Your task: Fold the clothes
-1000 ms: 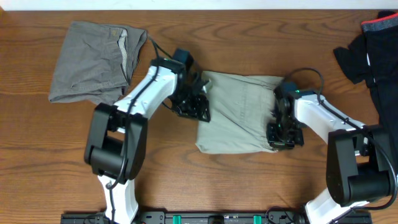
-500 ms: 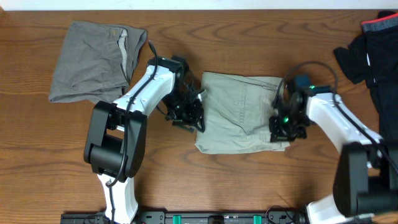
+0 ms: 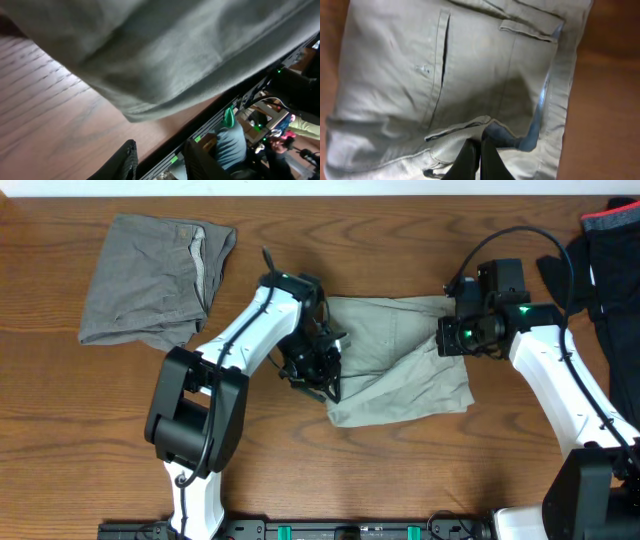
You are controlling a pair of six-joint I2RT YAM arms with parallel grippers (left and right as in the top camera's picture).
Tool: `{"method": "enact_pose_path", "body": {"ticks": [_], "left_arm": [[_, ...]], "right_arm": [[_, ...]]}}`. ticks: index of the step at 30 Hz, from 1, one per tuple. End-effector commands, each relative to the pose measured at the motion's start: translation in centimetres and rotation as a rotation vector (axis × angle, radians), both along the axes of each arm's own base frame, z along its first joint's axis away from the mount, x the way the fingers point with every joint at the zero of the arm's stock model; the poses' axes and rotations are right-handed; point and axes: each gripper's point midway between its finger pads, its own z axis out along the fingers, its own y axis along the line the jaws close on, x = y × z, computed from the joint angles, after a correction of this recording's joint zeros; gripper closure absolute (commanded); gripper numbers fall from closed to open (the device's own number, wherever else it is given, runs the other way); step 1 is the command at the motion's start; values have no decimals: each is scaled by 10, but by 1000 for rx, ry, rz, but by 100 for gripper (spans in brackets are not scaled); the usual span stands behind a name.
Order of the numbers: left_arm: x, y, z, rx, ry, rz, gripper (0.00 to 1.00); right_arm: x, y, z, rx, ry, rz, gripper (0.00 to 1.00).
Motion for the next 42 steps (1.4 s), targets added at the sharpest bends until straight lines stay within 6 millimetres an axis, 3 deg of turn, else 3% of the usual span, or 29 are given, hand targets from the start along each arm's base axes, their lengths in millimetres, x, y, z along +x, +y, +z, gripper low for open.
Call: {"method": "enact_pose_path", "body": {"ticks": [1, 10, 13, 17, 22, 28, 31, 35, 40, 42], "left_arm": [[1, 1, 3, -14, -8, -1, 66], [1, 2, 3, -15, -8, 2, 66], [4, -1, 2, -24, -24, 0, 66], [14, -13, -2, -50, -73, 14, 66], [27, -26, -17, -43, -105, 95, 77], [33, -5, -37, 79, -61, 196, 86], [47, 5, -46, 120, -97, 232, 86], [75, 8, -55, 78, -175, 269, 83], [116, 18, -64, 35, -269, 356, 83], [131, 23, -67, 21, -302, 390, 77]], "right_arm": [[9, -20, -3, -90, -16, -42, 96], [18, -47, 3, -128, -57, -42, 81], [25, -30, 10, -1, -91, -7, 74], [40, -7, 13, 102, -143, 30, 81], [64, -1, -21, 124, -124, -19, 95], [85, 5, -78, 184, -69, -88, 98], [71, 3, -103, 167, 24, -102, 99], [31, -24, -128, -7, 210, -218, 98], [-13, -29, -130, -125, 370, -210, 98], [-30, -32, -129, -179, 432, -247, 99]]}}
